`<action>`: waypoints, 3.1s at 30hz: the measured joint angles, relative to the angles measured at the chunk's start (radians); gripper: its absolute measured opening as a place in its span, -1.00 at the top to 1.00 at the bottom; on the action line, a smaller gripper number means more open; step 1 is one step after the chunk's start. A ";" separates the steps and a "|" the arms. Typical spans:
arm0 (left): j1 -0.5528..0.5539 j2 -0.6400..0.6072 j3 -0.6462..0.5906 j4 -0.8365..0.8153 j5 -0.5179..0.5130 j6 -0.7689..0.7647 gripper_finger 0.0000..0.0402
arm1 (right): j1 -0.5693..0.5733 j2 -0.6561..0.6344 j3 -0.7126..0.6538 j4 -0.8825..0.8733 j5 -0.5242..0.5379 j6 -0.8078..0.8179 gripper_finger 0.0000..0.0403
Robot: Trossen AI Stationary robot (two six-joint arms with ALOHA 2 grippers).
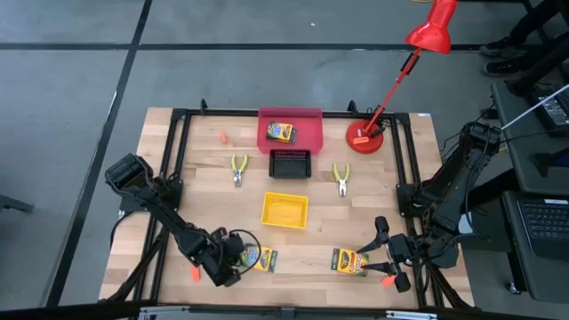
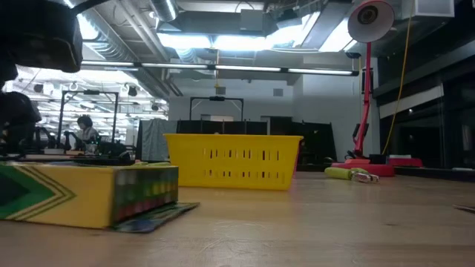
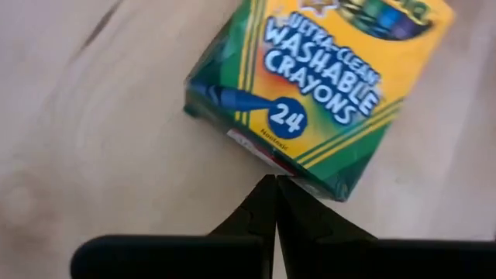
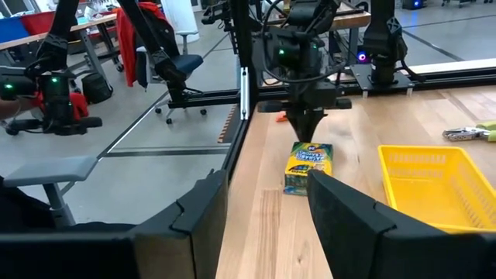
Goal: Pick & Place School Supplies
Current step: Put the yellow crayon box into the red bin
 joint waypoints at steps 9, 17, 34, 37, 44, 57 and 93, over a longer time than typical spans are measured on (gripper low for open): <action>0.020 0.000 0.000 0.063 -0.043 0.063 0.99 | 0.000 0.000 0.000 0.000 0.000 -0.007 0.10; 0.099 0.080 0.001 0.246 -0.078 0.213 0.99 | 0.000 0.000 0.000 -0.008 0.000 -0.008 0.10; 0.015 0.032 0.004 0.209 -0.397 0.261 0.99 | -0.017 0.042 0.000 -0.052 -0.003 0.030 0.10; 0.015 0.036 0.005 0.298 -0.403 0.314 0.99 | -0.036 0.087 0.000 -0.062 -0.025 0.053 0.10; 0.021 0.069 0.005 0.426 -0.389 0.411 0.99 | -0.119 0.206 0.000 -0.046 -0.140 0.112 0.10; 0.052 0.182 0.003 0.472 -0.382 0.379 0.99 | -0.277 0.319 0.000 0.181 -0.381 0.013 0.10; -0.007 0.155 0.000 0.302 -0.515 0.192 0.99 | -0.329 0.319 0.000 0.233 -0.491 -0.038 0.10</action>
